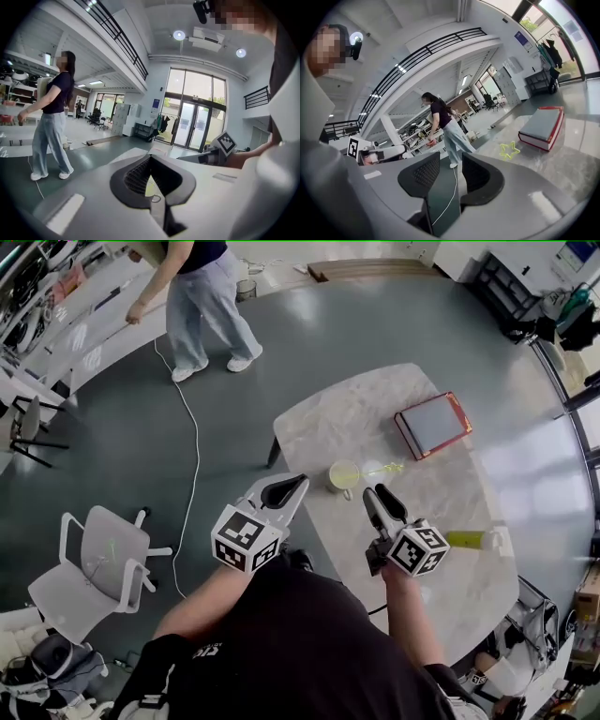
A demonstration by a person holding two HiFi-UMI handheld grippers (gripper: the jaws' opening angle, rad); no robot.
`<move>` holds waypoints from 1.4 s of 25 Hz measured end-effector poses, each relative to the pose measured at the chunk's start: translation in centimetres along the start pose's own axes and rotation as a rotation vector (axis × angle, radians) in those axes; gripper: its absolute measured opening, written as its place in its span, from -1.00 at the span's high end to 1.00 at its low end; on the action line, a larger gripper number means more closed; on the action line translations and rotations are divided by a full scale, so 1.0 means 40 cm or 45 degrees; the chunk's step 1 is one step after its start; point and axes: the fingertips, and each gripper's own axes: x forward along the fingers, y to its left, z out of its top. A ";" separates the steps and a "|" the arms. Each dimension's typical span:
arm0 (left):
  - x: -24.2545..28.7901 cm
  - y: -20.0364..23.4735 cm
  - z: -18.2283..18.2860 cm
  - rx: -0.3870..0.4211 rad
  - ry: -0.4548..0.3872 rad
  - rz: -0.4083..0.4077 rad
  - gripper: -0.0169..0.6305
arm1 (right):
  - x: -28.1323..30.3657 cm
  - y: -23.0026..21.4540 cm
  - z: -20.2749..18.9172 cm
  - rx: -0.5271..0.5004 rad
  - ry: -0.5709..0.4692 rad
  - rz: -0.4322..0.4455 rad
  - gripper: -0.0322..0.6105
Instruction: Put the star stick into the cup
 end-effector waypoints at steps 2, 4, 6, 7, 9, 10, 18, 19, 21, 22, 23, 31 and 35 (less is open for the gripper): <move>-0.012 -0.002 0.018 0.001 -0.017 0.009 0.94 | -0.003 0.030 0.023 -0.031 -0.018 0.032 0.41; -0.026 -0.003 0.033 0.007 -0.030 0.010 0.95 | -0.003 0.061 0.043 -0.064 -0.039 0.060 0.43; -0.038 -0.004 0.047 0.014 -0.039 0.006 0.94 | -0.004 0.095 0.061 -0.097 -0.060 0.087 0.46; -0.043 -0.006 0.055 0.018 -0.042 0.003 0.94 | -0.006 0.111 0.069 -0.112 -0.069 0.101 0.48; -0.050 -0.012 0.069 0.022 -0.049 -0.003 0.94 | -0.013 0.140 0.083 -0.146 -0.083 0.124 0.54; -0.053 -0.015 0.075 0.023 -0.053 -0.006 0.94 | -0.017 0.152 0.089 -0.162 -0.089 0.133 0.55; -0.082 -0.009 0.115 0.021 -0.088 0.018 0.94 | -0.040 0.217 0.100 -0.254 -0.105 0.191 0.70; -0.089 -0.008 0.120 0.025 -0.092 0.024 0.94 | -0.042 0.226 0.102 -0.269 -0.102 0.199 0.72; -0.102 -0.004 0.129 0.035 -0.099 0.038 0.94 | -0.045 0.242 0.108 -0.295 -0.105 0.216 0.77; -0.107 -0.001 0.134 0.039 -0.103 0.045 0.94 | -0.046 0.249 0.113 -0.308 -0.110 0.224 0.79; -0.112 0.002 0.139 0.041 -0.109 0.052 0.94 | -0.047 0.256 0.118 -0.323 -0.116 0.232 0.81; -0.133 0.005 0.166 0.055 -0.149 0.076 0.94 | -0.065 0.305 0.149 -0.440 -0.170 0.299 0.86; -0.143 0.000 0.176 0.067 -0.159 0.077 0.94 | -0.077 0.317 0.162 -0.467 -0.189 0.305 0.86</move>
